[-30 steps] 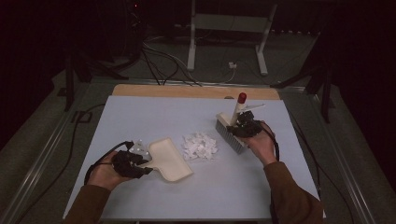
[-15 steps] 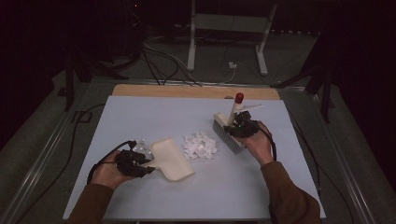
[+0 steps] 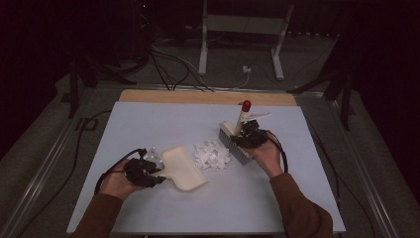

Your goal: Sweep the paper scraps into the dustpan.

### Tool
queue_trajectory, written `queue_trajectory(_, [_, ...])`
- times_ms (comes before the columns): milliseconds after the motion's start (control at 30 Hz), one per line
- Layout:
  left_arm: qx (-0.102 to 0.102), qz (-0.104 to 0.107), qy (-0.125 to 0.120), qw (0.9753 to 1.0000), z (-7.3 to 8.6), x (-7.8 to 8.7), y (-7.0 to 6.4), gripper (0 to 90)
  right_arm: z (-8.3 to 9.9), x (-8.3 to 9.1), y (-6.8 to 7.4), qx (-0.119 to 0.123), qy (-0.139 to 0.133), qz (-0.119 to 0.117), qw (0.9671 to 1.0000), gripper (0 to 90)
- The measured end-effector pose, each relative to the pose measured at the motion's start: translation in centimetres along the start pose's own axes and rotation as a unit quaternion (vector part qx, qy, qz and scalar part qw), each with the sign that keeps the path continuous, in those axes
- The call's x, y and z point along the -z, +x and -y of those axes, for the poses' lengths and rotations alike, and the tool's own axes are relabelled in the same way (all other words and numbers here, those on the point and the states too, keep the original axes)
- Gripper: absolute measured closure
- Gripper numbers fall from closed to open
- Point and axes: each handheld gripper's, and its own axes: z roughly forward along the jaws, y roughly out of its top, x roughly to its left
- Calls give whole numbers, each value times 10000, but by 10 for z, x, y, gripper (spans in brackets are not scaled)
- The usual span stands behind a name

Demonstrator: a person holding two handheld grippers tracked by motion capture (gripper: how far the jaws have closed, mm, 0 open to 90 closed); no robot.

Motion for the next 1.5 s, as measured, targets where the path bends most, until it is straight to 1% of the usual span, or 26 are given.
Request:
queue_trajectory(333, [-13, 11, 10, 10000, -4, -2, 0, 665, -3, -5, 18, 162, -8, -57, 9999, 674])
queue_trajectory(667, [-33, 27, 22, 10000, -8, -5, 0, 665, -3, -8, 32, 261, -14, -70, 9996, 675])
queue_trajectory(767, [-29, 38, 12, 10000, -10, -6, -1, 664, -2, -8, 37, 260, -20, -141, 9996, 674])
queue_trajectory(900, [-33, 42, 15, 10000, -11, -7, -1, 665, -2, -9, 44, 341, -28, -162, 9993, 674])
queue_trajectory(1067, [-56, 50, 9, 10000, -12, -8, -1, 664, -2, -10, 50, 378, -24, -175, 9991, 675])
queue_trajectory(1167, [-53, 63, 2, 10000, -13, -8, -2, 665, -2, -10, 53, 366, -22, -243, 9990, 674])
queue_trajectory(1500, [-65, 69, -11, 10000, -15, -10, -3, 665, -2, -12, 68, 417, -15, -342, 9985, 675])
